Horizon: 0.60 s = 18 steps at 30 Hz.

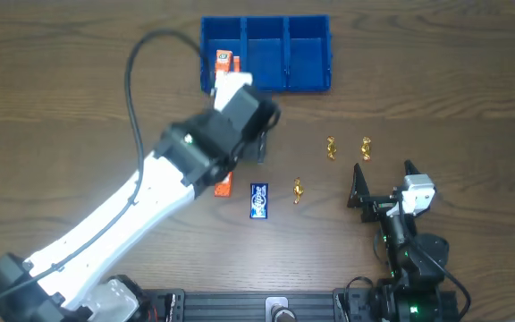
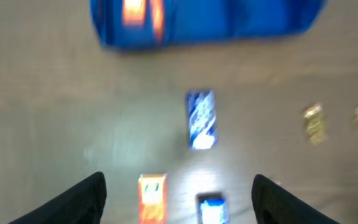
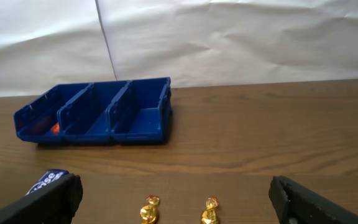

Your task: Sort Candies Into Trays

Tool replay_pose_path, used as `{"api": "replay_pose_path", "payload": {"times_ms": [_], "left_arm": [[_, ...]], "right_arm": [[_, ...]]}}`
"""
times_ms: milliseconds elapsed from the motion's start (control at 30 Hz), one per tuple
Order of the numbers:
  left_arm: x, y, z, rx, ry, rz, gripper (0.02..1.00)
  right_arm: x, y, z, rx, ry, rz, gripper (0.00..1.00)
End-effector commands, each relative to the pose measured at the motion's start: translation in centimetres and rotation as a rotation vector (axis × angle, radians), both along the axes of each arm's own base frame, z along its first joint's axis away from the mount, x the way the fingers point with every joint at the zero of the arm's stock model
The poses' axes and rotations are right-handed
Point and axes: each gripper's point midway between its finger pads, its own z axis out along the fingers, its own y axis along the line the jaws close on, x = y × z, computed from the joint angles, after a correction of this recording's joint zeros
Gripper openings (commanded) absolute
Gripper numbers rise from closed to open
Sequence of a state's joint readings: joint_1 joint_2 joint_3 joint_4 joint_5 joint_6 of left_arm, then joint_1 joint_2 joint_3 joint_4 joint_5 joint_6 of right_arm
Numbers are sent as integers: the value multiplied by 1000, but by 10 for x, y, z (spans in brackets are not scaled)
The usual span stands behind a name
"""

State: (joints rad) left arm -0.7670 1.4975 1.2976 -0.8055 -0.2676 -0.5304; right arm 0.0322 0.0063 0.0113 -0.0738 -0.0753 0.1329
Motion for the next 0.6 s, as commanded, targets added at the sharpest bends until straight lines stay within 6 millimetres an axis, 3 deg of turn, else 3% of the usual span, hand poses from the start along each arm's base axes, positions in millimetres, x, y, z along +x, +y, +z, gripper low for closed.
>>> {"api": "replay_pose_path", "payload": {"times_ms": [33, 200, 267, 600], "left_arm": [[-33, 23, -84, 34, 154, 71, 755], [-50, 33, -133, -3, 217, 82, 759], [-53, 36, -144, -17, 227, 89, 757], [-52, 39, -173, -5, 266, 93, 744]], "right_arm": [[0, 1, -1, 0, 2, 6, 998], [0, 1, -2, 0, 3, 7, 998], [0, 1, -1, 0, 2, 7, 998], [0, 1, -2, 0, 3, 7, 998]]}}
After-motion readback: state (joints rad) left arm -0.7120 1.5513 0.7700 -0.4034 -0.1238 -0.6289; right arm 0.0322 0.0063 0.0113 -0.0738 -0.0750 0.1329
